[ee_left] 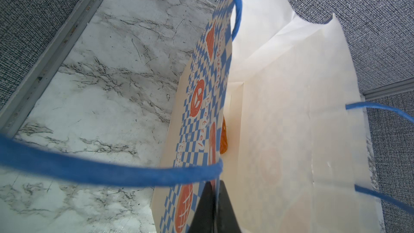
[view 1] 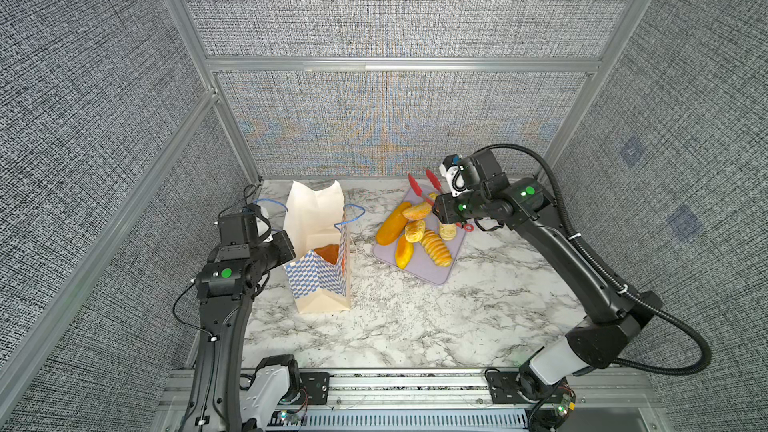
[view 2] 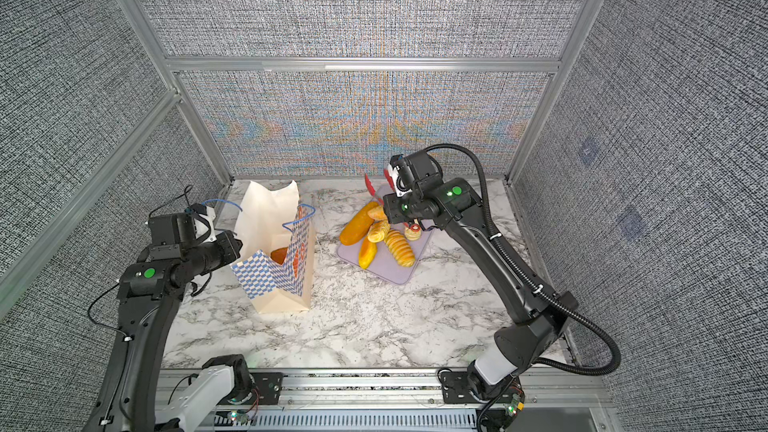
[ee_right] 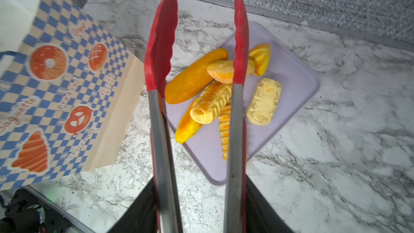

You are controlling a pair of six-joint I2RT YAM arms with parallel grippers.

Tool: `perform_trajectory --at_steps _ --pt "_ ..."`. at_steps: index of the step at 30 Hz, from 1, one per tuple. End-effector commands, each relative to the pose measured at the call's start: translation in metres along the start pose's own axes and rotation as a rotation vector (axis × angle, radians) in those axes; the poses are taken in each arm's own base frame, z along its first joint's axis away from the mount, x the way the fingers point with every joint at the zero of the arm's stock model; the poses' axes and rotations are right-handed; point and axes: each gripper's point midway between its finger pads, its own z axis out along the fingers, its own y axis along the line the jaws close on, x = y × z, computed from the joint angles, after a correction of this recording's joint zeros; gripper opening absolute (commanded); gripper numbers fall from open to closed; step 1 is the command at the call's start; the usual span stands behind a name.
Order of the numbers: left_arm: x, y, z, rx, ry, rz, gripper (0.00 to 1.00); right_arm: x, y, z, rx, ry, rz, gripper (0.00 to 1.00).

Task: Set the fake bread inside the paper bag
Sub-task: 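Move the empty tongs with the right gripper back over the tray, then lower the open tongs around the pale oblong bread on the tray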

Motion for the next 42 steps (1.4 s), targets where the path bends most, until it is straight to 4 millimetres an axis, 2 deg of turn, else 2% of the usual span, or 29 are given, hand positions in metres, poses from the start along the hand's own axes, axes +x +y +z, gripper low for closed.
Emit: perform_trajectory --at_steps 1,8,23,33,42 --pt "-0.005 -0.003 -0.001 0.015 -0.015 0.001 0.08 0.002 -0.007 0.003 -0.012 -0.009 0.038 0.54" --pt "-0.006 -0.005 -0.001 0.022 -0.016 0.0 0.08 0.02 -0.03 0.017 0.029 0.04 0.085 0.54" --pt "-0.004 -0.006 0.002 0.033 -0.004 0.001 0.08 0.061 -0.065 0.05 0.099 0.17 0.165 0.53" --pt "-0.002 -0.005 0.005 0.035 0.001 0.003 0.08 0.082 -0.078 0.074 0.117 0.264 0.2 0.53" --pt "0.001 -0.004 0.008 0.036 0.006 -0.001 0.08 0.091 -0.089 0.085 0.141 0.29 0.215 0.54"
